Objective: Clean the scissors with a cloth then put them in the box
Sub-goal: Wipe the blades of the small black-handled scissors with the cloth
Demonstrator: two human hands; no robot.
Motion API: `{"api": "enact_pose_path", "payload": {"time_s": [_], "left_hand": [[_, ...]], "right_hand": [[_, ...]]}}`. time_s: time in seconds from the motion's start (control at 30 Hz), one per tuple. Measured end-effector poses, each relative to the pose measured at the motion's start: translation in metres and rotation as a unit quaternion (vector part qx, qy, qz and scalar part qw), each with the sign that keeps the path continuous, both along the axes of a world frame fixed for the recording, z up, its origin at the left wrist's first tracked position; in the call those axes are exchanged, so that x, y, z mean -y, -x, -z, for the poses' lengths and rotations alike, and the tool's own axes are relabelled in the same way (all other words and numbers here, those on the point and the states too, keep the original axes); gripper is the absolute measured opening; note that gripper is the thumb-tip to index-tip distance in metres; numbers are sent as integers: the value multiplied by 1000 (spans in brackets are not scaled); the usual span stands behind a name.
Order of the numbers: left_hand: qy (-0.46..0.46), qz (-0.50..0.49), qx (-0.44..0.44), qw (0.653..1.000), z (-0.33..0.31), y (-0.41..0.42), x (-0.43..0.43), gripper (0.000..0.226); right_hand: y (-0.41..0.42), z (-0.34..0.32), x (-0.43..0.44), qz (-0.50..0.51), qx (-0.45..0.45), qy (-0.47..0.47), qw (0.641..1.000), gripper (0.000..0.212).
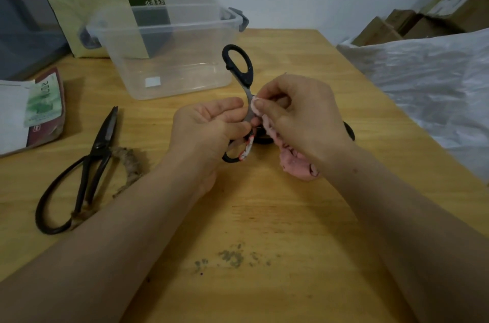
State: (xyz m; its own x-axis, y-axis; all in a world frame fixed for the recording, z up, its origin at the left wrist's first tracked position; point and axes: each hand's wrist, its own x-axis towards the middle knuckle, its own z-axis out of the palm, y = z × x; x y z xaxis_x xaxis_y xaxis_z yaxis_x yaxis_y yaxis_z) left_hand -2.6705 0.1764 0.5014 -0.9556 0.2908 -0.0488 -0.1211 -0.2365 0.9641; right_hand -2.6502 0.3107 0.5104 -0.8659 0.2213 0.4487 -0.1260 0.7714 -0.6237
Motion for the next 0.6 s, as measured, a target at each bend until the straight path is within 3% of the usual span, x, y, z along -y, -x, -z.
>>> {"api": "enact_pose_path", "payload": {"time_s": [0.1, 0.2, 0.33, 0.4, 0.5, 0.6], "left_hand": [[-3, -6, 0, 1000, -2, 1, 2, 33], [-19, -4, 5, 1000, -1, -1, 1, 34], [-34, 0, -1, 999, -1, 1, 3, 38], [-33, 11, -8, 999, 0, 2, 3, 41], [-21, 27, -18, 999, 0, -1, 0, 40], [-31, 6, -12, 999, 0, -1, -3, 30]], "right_hand": [[2, 2, 2, -7, 5, 15, 1000, 7], [5, -1, -9, 49, -16, 22, 998, 6], [5, 0, -22, 84, -12, 174, 981, 7], [6, 0, -22, 53, 32, 284, 957, 8], [5, -1, -15, -32, 97, 467, 878, 14], [5, 0, -13, -85, 134, 533, 831, 19]]}}
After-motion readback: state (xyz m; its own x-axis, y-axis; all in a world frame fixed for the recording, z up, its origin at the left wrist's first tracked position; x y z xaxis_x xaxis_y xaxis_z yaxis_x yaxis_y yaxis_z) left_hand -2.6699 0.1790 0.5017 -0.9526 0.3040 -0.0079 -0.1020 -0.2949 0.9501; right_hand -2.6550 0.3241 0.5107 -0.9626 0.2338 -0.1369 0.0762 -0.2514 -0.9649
